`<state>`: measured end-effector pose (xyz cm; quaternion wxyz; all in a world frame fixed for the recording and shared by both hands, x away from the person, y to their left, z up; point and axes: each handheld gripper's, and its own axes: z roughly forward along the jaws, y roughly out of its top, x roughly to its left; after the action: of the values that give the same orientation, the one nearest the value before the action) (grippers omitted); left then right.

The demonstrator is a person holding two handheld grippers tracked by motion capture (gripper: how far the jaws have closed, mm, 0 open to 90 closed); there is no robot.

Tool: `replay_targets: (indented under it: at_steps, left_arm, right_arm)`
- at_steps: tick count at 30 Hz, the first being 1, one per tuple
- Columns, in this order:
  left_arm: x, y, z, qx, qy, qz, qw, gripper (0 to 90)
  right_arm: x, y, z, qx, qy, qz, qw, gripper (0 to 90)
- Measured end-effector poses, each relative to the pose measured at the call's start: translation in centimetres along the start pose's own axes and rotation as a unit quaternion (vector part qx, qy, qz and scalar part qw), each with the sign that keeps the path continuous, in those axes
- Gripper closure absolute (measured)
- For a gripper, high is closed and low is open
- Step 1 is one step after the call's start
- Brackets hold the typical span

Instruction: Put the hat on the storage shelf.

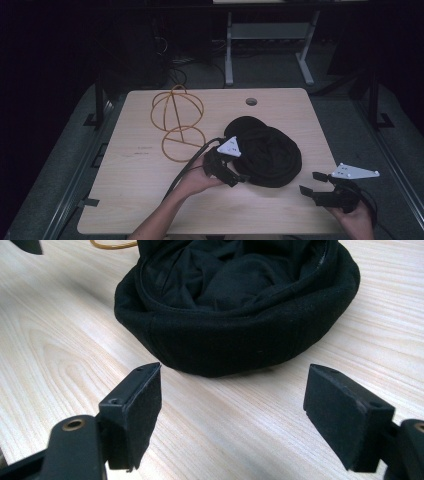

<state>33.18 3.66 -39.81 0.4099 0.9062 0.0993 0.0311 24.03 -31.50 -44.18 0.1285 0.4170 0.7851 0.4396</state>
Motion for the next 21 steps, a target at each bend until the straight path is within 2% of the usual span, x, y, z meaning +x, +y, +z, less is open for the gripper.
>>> replay_targets:
  at_steps: [9,11,13,18,21]
  left_arm:
    - [0.2,1.7,2.6,0.029,-0.018,0.020,0.9992,20.1]
    - [0.0,1.8,3.3,0.038,-0.021,0.027,0.9987,20.6]
    - [0.1,1.9,3.9,0.043,-0.032,0.024,0.9983,21.1]
    - [0.1,1.9,5.1,0.055,-0.045,0.027,0.9971,22.8]
    - [0.1,2.0,5.5,0.064,-0.048,0.034,0.9962,23.4]
  right_arm:
    - [0.0,0.0,-0.1,-0.001,0.001,-0.001,1.0000,22.9]
    - [-0.1,0.0,-0.1,-0.002,0.001,-0.003,1.0000,22.9]
    - [-0.1,0.0,-0.2,-0.002,0.001,-0.002,1.0000,22.8]
    - [-0.2,0.0,-0.3,-0.008,0.000,0.000,1.0000,22.4]
    - [-0.1,0.0,-0.2,-0.004,0.001,0.000,1.0000,22.4]
